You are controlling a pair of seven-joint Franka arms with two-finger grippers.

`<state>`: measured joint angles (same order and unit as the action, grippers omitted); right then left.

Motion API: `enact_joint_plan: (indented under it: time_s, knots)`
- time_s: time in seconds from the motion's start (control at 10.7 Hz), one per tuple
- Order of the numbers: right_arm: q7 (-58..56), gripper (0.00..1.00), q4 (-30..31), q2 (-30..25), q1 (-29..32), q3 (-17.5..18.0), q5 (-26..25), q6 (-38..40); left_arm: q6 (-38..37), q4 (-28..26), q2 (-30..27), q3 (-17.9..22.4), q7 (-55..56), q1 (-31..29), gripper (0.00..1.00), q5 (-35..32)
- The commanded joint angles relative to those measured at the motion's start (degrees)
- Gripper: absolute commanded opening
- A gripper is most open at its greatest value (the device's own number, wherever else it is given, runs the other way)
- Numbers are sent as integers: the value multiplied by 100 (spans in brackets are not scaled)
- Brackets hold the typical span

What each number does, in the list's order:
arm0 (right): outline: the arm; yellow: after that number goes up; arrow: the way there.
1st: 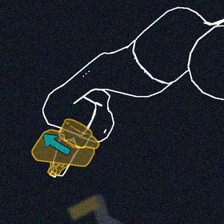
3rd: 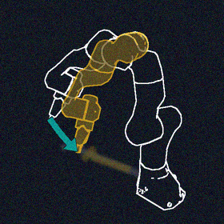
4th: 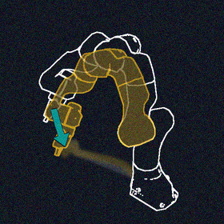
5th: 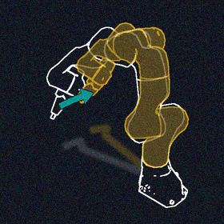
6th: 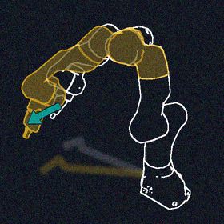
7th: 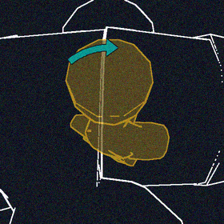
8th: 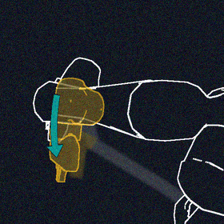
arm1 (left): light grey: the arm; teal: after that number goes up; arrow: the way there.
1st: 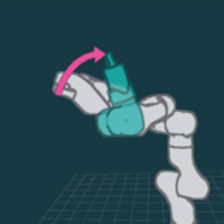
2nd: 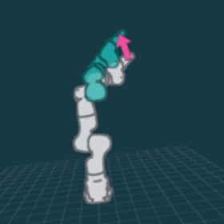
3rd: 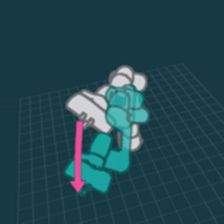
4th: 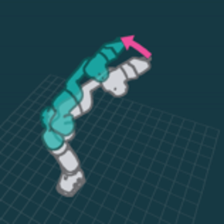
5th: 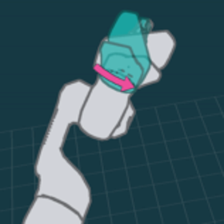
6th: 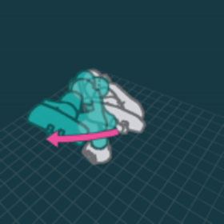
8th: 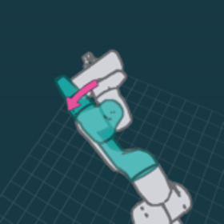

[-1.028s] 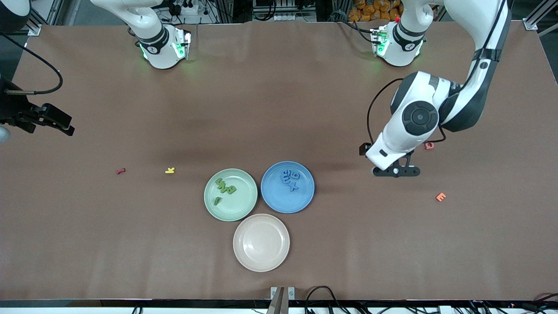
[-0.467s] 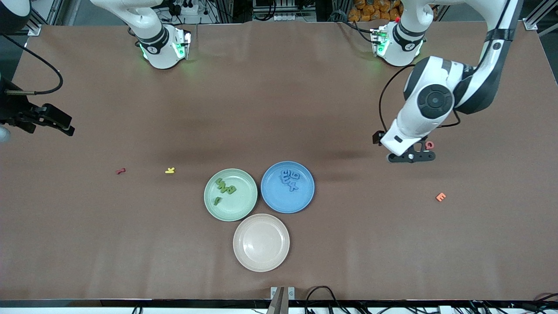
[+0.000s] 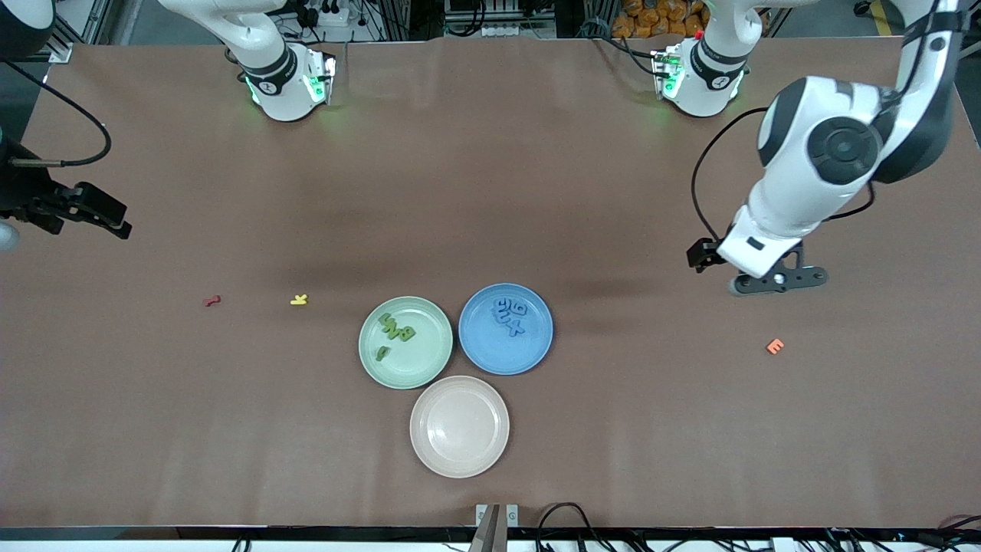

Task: Sort letters by color into matching plates

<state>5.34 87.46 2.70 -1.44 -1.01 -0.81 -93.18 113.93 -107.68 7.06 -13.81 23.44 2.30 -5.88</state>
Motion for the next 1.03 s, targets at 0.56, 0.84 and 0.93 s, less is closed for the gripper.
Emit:
enact_joint_plan:
  time_s: [0.56, 0.84, 0.93]
  knots:
    - [-7, 100, -9, -6, -23, 14, 46, -7, -1820, 2303, -30, -17, -513, -529, 100, 570]
    - [-7, 100, -9, -6, -23, 14, 46, -7, -2146, 2550, -3, 1, -761, -547, 100, 535]
    - [-7, 100, -9, -6, -23, 14, 46, -7, -2295, 2550, -3, 1, -988, -538, 100, 527]
